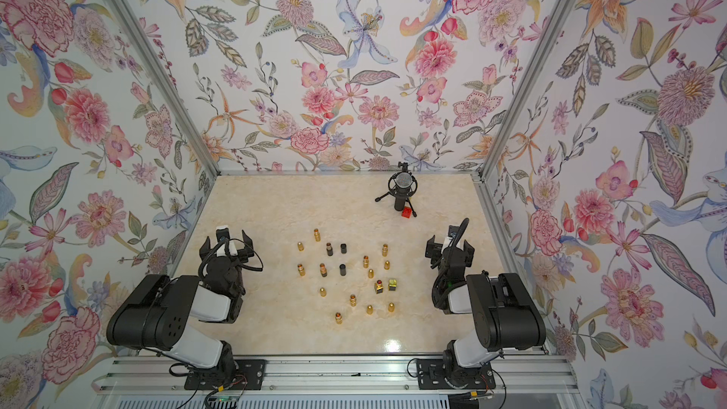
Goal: Open the lipstick cap
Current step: Reset both arms
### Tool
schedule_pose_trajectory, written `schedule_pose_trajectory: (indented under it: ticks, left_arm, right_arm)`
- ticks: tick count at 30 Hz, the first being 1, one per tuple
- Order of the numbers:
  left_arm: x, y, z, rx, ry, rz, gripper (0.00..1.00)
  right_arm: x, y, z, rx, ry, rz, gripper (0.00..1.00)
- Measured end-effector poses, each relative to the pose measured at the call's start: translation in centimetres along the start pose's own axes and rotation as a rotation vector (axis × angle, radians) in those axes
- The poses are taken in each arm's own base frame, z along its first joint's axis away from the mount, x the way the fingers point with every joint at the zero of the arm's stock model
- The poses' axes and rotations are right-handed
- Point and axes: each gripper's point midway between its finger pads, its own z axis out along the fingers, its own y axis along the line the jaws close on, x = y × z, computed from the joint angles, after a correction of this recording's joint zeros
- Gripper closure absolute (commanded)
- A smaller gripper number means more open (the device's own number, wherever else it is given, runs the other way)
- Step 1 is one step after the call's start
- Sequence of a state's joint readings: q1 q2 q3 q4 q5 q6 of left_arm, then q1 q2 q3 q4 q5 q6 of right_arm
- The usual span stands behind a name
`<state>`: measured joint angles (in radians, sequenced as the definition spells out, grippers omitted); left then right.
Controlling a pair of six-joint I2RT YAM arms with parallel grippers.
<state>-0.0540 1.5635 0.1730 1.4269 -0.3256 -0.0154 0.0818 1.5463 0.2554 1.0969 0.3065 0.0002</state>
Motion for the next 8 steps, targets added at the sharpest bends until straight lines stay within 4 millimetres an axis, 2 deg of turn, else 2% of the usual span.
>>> schedule_pose_trajectory:
  ticks: [8]
  left_arm:
    - [0.0,-1.3,0.3,0.072,0.006,0.008,0.01]
  right_arm:
    - [0.0,0.0,0.0,0.0,0.0,0.0,0.0]
